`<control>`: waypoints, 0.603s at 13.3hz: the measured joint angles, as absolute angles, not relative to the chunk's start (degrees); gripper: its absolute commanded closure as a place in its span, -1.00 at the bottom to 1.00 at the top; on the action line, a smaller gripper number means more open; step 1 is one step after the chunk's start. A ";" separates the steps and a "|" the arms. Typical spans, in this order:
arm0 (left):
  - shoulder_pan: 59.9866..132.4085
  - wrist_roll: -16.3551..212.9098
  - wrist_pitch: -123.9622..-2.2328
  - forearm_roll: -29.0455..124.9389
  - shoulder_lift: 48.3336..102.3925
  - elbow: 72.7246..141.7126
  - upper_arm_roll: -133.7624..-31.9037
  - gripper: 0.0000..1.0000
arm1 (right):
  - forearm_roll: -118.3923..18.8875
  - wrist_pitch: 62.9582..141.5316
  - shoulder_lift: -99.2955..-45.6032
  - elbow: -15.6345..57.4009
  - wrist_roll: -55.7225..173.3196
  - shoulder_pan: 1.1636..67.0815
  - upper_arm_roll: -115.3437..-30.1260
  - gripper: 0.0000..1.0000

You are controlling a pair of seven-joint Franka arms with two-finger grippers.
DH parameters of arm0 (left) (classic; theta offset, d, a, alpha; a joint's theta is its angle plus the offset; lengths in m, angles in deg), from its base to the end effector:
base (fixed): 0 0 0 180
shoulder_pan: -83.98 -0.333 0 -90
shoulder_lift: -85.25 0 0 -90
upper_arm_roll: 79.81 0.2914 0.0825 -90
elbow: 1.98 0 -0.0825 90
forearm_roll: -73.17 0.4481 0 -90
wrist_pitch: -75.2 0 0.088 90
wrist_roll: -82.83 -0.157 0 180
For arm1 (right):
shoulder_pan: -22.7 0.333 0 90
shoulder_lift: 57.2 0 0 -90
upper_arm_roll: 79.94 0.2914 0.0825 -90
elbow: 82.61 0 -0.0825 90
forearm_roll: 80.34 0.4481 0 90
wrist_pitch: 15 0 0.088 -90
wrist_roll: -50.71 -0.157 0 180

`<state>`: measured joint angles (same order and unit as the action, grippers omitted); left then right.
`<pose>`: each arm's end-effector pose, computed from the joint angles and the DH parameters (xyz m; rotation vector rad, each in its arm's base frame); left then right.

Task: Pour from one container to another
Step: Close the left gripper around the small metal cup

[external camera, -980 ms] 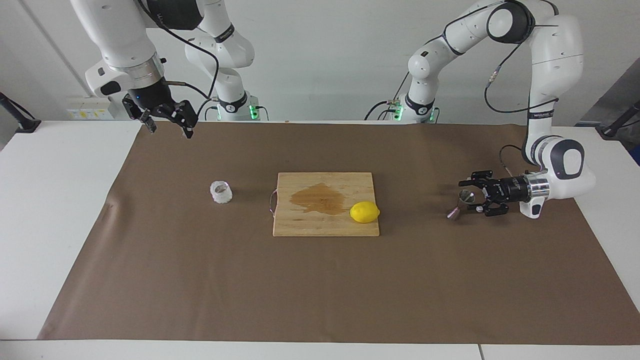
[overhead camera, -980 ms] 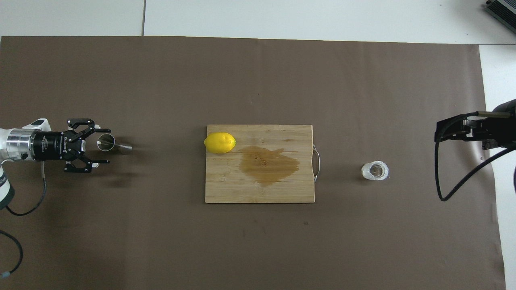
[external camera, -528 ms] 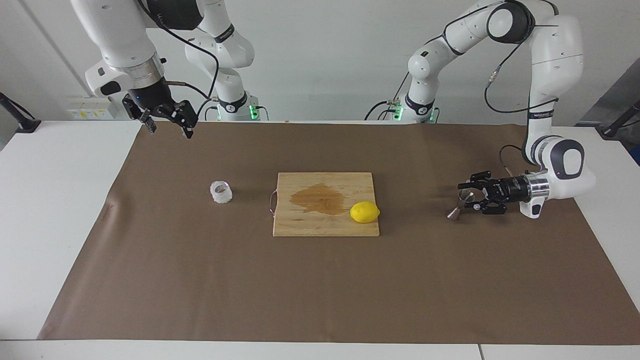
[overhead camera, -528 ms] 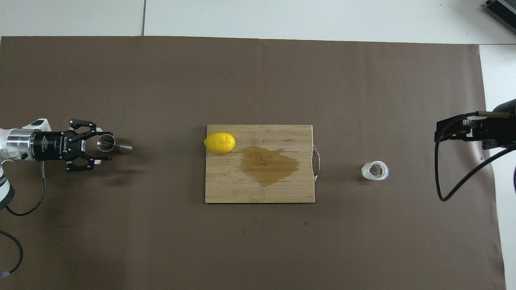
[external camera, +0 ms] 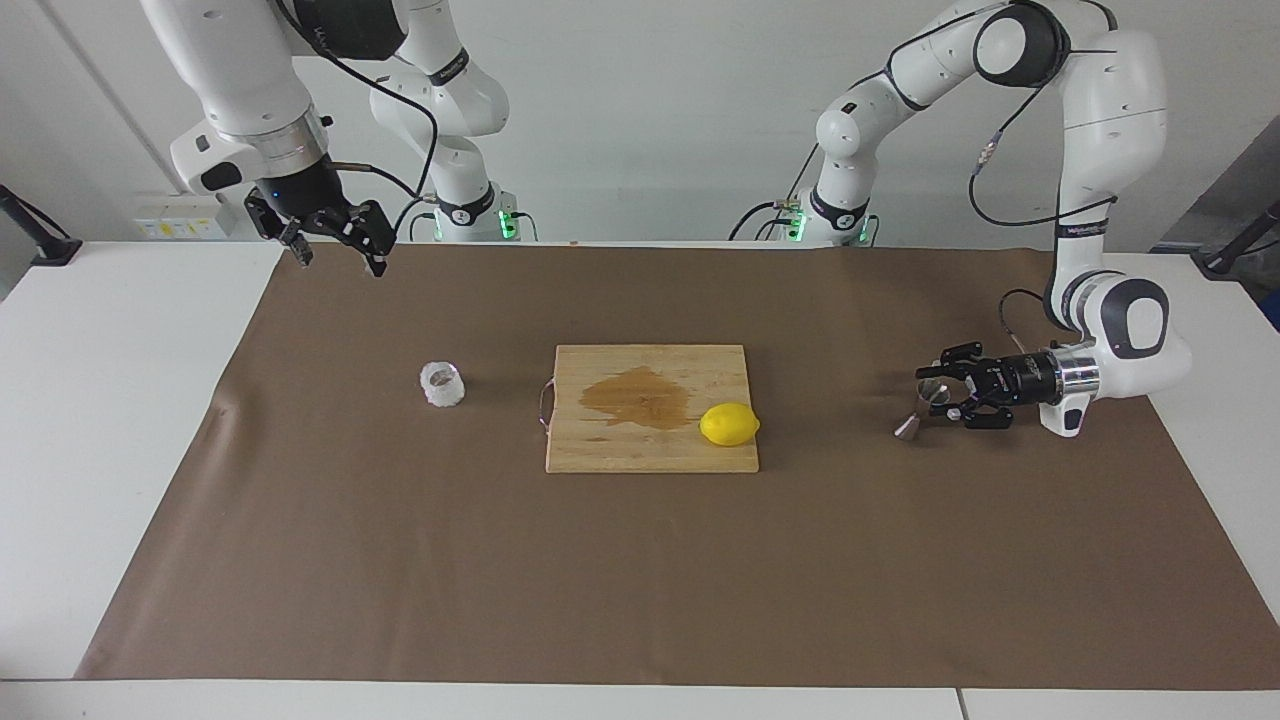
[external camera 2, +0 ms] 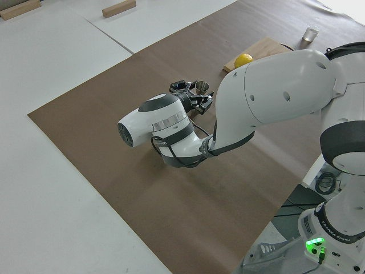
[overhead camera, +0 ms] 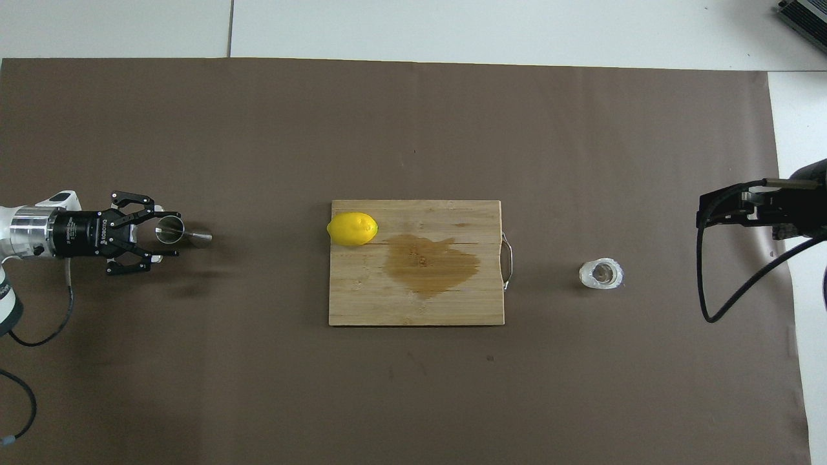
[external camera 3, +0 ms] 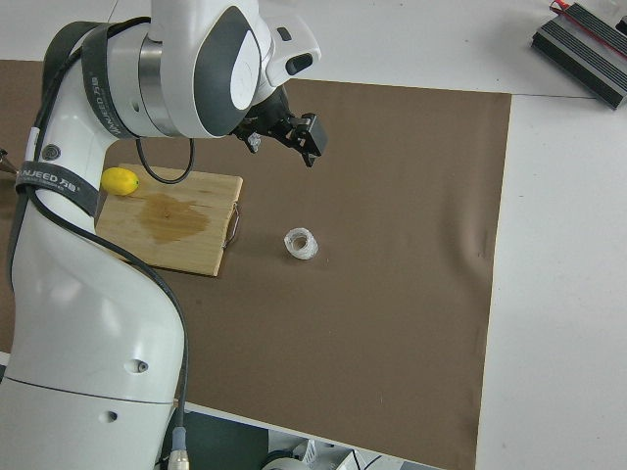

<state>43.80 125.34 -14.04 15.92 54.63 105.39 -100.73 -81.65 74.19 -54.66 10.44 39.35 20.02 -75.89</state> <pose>0.5985 0.0665 0.1870 1.3966 1.3292 -1.1217 0.6026 0.0114 0.5473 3.1012 -0.2713 -0.0313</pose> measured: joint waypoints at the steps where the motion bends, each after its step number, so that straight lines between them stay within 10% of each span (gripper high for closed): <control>1: 43.78 125.43 -14.10 15.92 54.63 105.39 -100.73 -0.08 | -81.65 74.19 -54.66 10.44 39.35 20.02 -75.89 -1.00; 6: 43.77 125.45 -14.60 15.78 54.63 105.39 -100.74 1.00 | -81.65 74.19 -54.66 10.44 39.35 20.02 -75.89 -1.00; 8: 43.77 125.46 -14.72 15.73 54.63 105.39 -100.75 1.00 | -81.65 74.19 -54.66 10.44 39.35 20.02 -75.89 -1.00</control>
